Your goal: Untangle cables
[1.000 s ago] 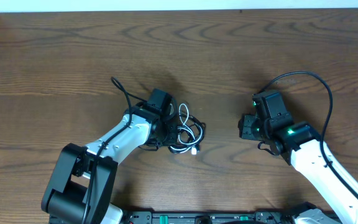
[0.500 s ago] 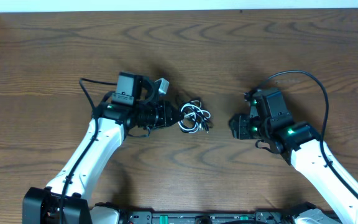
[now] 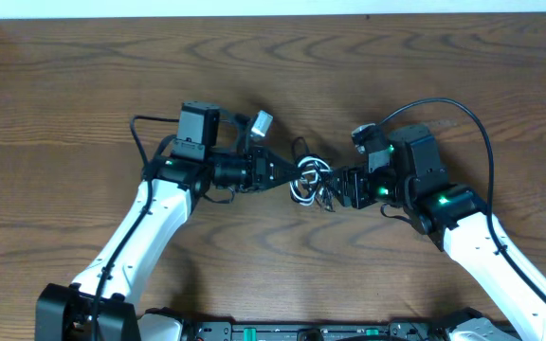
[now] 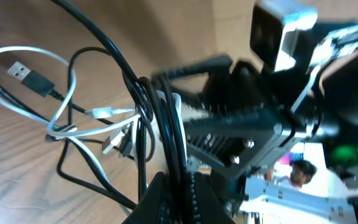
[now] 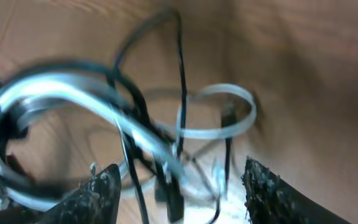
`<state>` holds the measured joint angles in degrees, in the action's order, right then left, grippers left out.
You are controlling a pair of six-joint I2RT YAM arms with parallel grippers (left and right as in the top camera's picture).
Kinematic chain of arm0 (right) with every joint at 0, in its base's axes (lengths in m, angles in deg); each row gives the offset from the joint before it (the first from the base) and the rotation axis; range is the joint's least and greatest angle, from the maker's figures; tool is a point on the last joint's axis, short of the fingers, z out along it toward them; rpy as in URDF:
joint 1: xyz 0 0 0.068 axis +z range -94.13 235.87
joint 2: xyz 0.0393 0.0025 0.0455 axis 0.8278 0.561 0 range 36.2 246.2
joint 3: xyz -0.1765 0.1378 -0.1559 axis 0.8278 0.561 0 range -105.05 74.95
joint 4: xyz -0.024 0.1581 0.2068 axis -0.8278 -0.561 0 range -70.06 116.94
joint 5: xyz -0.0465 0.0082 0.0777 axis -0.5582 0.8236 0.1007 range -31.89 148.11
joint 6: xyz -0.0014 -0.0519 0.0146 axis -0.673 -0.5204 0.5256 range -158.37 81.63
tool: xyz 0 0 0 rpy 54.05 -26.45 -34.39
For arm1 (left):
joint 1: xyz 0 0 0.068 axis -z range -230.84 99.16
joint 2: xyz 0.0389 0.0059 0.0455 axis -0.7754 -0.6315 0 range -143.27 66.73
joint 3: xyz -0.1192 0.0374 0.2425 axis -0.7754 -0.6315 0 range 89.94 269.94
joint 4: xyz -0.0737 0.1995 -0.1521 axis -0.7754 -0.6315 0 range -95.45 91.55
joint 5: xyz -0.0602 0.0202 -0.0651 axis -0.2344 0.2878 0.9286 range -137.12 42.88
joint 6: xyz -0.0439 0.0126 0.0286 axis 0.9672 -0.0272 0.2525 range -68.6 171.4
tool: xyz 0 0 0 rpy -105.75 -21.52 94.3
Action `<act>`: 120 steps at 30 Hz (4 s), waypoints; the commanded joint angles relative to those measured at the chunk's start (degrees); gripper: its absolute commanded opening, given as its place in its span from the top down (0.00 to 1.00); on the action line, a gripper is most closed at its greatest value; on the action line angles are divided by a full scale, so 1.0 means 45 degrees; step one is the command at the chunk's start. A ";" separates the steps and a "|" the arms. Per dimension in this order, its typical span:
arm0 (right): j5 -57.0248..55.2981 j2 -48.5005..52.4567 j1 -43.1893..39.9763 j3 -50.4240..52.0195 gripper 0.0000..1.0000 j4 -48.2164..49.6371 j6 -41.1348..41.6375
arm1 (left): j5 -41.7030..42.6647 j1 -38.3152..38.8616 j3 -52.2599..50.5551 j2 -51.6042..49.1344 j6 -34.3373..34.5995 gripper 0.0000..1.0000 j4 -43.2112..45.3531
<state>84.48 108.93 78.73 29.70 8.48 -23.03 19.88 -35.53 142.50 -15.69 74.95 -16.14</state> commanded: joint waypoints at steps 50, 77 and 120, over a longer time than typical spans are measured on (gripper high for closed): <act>-0.0277 0.0010 0.0024 0.0000 0.99 -0.0991 0.4216 | -0.3317 0.1486 0.0087 0.0015 -0.2837 0.55 -0.1462; 0.0151 0.0005 0.0029 -0.0005 0.45 -0.0578 0.2914 | -0.5377 0.1491 0.0034 0.0015 -0.3283 0.92 -0.2725; -0.0024 0.0151 0.1112 0.0000 0.99 -0.1817 0.7441 | -0.4765 0.3774 0.0039 0.0015 -0.3526 0.92 -0.1724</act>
<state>86.14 109.24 82.86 29.70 0.81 10.23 -3.31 -18.63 142.50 -15.69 59.93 -24.30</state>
